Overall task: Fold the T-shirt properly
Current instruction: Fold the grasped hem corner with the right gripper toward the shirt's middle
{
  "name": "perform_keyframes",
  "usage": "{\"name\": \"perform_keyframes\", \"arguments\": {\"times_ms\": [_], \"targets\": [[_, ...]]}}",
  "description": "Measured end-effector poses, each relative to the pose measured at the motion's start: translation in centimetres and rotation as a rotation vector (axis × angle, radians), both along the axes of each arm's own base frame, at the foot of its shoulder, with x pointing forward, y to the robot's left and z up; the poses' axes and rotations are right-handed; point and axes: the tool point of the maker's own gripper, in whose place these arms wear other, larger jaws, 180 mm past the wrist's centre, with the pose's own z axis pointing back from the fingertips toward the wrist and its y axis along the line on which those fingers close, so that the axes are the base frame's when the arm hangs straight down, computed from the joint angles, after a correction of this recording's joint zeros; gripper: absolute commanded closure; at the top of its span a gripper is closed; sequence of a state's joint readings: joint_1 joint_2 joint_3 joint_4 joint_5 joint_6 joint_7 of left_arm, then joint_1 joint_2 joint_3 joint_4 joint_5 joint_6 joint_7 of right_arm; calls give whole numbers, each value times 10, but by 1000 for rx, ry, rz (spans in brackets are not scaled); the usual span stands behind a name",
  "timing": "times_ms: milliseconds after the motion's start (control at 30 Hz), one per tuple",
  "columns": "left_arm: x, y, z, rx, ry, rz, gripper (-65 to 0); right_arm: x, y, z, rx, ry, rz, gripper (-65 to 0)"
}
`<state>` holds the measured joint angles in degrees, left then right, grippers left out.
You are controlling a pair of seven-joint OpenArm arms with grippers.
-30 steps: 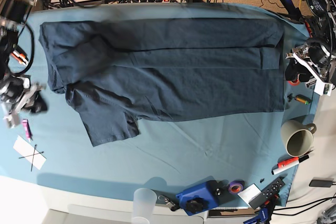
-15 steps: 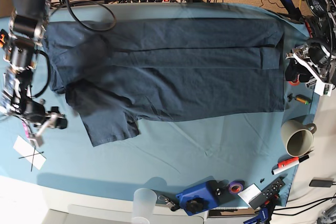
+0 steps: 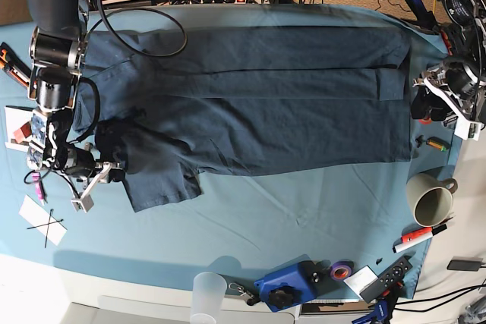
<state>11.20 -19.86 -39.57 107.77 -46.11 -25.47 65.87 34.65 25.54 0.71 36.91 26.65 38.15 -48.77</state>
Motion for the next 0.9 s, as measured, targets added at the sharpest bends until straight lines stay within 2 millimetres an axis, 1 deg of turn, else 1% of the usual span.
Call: {"name": "perform_keyframes", "arguments": {"times_ms": [67, 100, 200, 300, 433, 600, 733, 833, 900], "targets": [[0, 0, 0, 0, 0, 0, -303, -11, 3, -7, 37, 34, -5, -16], [0, 0, 0, 0, 0, 0, -303, -16, 6, -9, 64, 52, -4, 0], [0, 0, 0, 0, 0, 0, -303, -34, 11, -17, 114, 124, 7, 0], [0, 0, 0, 0, 0, 0, -303, -46, 16, -17, 183, 167, 5, 0], [0, 0, 0, 0, 0, 0, -303, -59, 17, -14, 271, 166, 5, 0], [0, 0, 0, 0, 1, 0, -303, -87, 14, -6, 274, 206, 73, 0], [1, 0, 0, 0, -2, 0, -303, -108, 8, -2, 217, 197, 127, 0], [0, 0, 0, 0, -1, 0, -303, -113, 7, -1, 204, 178, 127, 0], [1, 0, 1, 0, -2, 0, -303, -113, 6, 0, 207, 173, 120, 0]]}}
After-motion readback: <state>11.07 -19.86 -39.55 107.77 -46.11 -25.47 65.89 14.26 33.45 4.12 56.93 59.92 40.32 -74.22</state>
